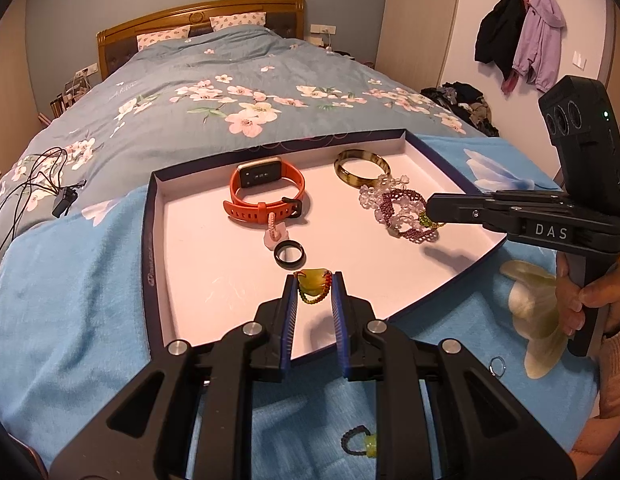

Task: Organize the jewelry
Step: 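Open the right gripper beside the purple bracelet while the left gripper releases the amber ring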

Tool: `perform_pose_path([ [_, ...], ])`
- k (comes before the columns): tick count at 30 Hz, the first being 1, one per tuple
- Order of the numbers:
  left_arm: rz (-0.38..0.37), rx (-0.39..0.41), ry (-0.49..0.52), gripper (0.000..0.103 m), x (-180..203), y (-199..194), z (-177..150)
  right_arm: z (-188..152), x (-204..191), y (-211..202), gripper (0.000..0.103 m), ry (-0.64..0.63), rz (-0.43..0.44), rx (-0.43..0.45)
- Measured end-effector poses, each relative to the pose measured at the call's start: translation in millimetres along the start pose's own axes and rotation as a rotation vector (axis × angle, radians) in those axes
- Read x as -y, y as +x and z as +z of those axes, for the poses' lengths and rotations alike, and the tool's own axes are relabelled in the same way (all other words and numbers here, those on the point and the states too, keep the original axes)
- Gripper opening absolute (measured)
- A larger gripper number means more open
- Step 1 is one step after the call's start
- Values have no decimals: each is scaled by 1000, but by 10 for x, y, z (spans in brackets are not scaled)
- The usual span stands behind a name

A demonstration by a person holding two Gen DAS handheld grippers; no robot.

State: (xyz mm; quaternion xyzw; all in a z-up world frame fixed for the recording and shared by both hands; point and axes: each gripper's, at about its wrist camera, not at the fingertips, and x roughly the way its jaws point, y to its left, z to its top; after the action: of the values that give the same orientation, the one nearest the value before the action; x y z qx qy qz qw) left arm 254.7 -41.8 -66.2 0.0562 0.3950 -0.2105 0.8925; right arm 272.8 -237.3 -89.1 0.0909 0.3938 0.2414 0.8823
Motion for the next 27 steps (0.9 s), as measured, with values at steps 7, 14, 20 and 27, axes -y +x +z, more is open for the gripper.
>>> perform_pose_path([
  [7, 3, -19, -7, 18, -24, 106, 42, 8, 22, 82, 1, -1, -19, -17],
  [14, 0, -45, -18, 18, -54, 221, 52, 21, 81, 124, 4, 13, -39, -20],
  [20, 1, -56, -22, 18, -61, 289, 53, 18, 86, 123, 4, 10, -44, -15],
  [27, 3, -57, -22, 18, -68, 323, 61, 14, 45, -34, 7, 8, -32, 29],
])
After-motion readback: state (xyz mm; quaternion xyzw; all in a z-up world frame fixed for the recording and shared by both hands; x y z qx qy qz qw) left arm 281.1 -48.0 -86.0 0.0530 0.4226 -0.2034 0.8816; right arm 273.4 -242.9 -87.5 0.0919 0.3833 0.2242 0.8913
